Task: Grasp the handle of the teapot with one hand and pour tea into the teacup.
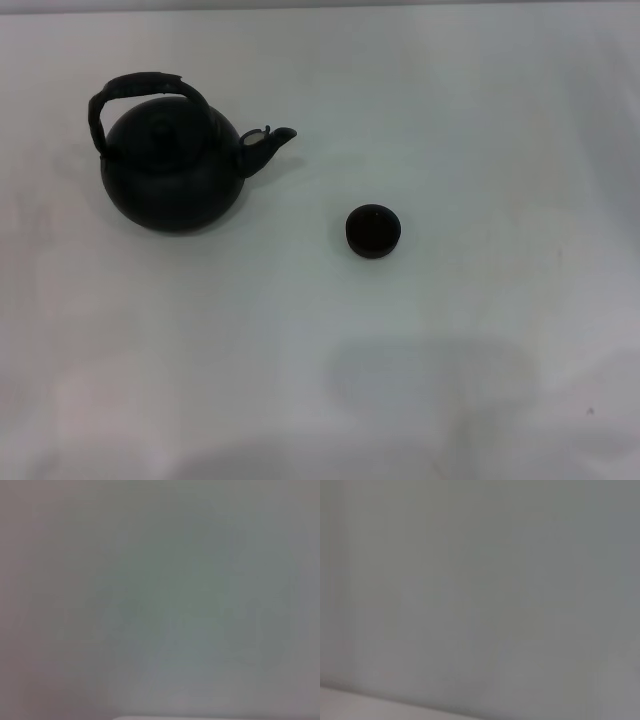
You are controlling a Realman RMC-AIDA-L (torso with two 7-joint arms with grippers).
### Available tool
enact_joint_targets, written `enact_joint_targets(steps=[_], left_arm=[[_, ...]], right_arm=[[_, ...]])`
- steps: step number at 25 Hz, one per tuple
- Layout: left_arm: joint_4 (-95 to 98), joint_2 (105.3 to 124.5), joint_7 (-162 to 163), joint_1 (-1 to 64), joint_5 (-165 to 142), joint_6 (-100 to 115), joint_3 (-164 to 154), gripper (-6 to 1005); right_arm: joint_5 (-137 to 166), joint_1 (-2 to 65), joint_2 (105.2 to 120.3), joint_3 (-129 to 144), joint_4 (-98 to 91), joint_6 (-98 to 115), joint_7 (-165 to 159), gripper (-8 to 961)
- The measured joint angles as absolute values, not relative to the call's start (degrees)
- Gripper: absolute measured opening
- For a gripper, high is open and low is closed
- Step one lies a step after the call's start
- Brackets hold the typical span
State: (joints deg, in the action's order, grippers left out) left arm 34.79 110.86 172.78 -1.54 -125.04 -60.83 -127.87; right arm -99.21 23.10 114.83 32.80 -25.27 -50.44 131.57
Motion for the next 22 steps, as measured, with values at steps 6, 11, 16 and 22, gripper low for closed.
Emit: enact_joint_targets(steps=[6, 11, 16, 22], left_arm=[[35.3, 110.07, 172.8, 0.2, -124.6, -61.1, -127.9, 699], [36.1, 109.66, 172.8, 0.0, -127.3, -64.0, -128.1, 699], [37.0, 109.12, 172.8, 1.1, -128.4, -62.9, -129.5, 700], [36.3, 109.01, 172.8, 2.5, -128.4, -59.8, -131.0, 697]], right_arm=[[-102.2, 23.0, 114.87, 32.7, -24.1, -52.9, 131.5, 860], [-102.2, 23.5, 114.87, 32.7, -23.9, -52.7, 131.6, 860], [-102.2, 23.9, 114.79, 33.0, -24.0, -52.5, 131.7, 860], [-101.7, 24.8, 114.30, 33.2, -24.1, -52.3, 132.0, 860]])
